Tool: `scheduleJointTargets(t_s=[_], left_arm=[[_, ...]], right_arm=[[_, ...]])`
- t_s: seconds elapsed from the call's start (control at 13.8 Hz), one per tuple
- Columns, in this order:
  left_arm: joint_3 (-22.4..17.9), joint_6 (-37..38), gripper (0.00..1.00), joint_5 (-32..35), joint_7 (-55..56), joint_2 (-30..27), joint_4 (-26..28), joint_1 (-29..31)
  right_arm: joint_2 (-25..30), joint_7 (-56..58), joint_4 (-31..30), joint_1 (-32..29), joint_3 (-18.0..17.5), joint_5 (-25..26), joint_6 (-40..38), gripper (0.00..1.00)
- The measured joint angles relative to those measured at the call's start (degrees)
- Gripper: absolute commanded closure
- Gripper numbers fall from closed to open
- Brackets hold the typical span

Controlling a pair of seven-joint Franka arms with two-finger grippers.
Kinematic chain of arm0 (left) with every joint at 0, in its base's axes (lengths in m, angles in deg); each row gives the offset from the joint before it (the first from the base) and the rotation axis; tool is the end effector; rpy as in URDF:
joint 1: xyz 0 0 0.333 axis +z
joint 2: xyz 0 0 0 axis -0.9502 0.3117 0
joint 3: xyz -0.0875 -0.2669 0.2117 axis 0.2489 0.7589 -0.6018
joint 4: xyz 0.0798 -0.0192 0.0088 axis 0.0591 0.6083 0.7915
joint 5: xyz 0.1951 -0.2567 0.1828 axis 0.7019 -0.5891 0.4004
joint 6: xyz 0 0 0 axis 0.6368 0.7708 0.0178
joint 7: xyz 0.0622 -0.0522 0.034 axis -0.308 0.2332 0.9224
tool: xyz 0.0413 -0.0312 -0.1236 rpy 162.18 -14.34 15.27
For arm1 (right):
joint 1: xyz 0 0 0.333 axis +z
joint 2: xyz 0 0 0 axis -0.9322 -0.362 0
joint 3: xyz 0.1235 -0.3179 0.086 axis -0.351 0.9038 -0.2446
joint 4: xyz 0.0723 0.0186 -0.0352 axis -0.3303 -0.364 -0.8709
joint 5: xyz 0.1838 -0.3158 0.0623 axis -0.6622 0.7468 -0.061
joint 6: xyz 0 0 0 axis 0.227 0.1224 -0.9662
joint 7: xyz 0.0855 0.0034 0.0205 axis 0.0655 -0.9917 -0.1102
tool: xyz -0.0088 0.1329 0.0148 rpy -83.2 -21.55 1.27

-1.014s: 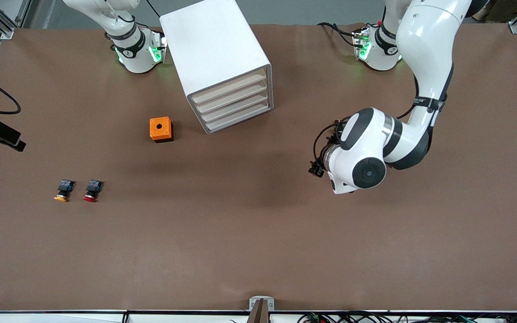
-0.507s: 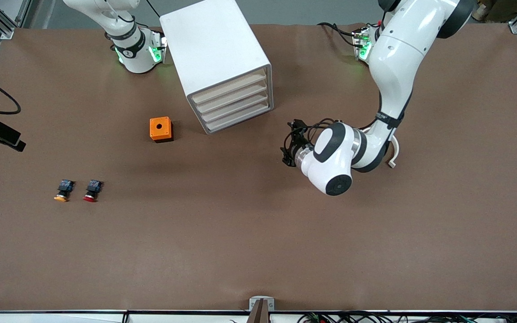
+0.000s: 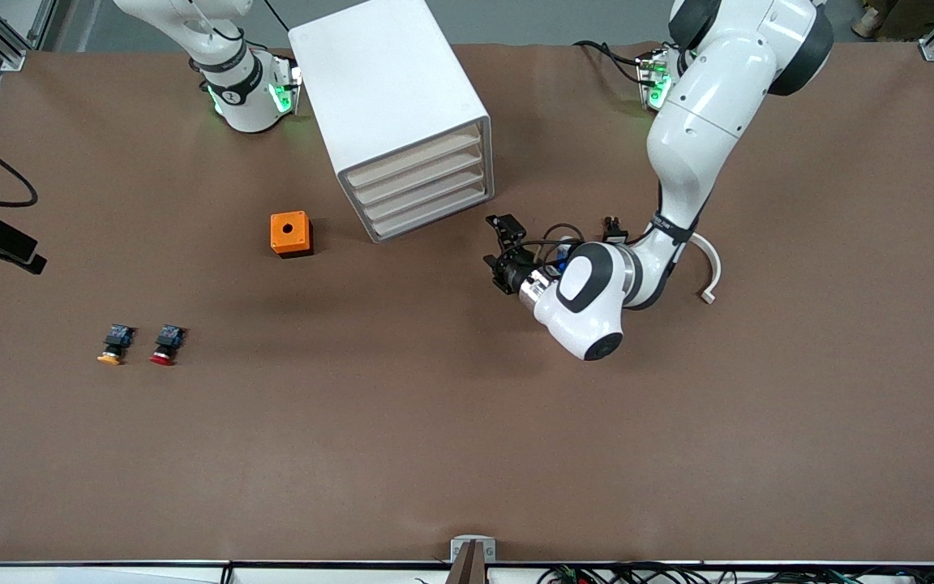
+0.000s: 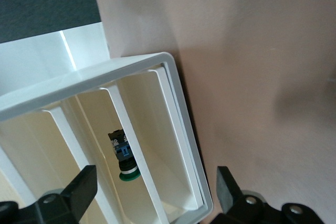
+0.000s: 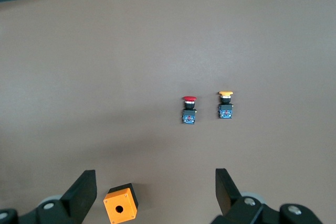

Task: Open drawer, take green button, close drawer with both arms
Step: 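Reach the left gripper to the white cabinet's lowest drawer front, then grip the drawer front with the left gripper and pull it open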

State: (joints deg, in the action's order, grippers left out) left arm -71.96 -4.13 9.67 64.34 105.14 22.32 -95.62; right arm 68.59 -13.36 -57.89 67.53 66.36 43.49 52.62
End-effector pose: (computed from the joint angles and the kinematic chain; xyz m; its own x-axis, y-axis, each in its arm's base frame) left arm 0.5099 -0.4343 0.1880 -0.4260 0.8636 -0.2696 0.4852 -0.0335 -0.8738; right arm 0.5798 -0.0348 0.6394 0.9858 -0.1545 0.0651 -0.1545 -0.9880 -0.0056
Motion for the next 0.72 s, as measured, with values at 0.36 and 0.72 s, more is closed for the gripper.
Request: scheduleJointTargets(t_s=[0.36,0.72], left_arm=[[0.1,0.1,0.07,-1.8,6.7,1.9,0.0,-4.4],[0.1,1.3,0.29,-2.6,8.1,2.0,0.0,-7.0]], right_arm=[[0.0,0.0,0.0,0.0,0.0,0.0,0.0,0.00],[0.0,0.0,0.0,0.0,0.0,0.0,0.0,0.00]])
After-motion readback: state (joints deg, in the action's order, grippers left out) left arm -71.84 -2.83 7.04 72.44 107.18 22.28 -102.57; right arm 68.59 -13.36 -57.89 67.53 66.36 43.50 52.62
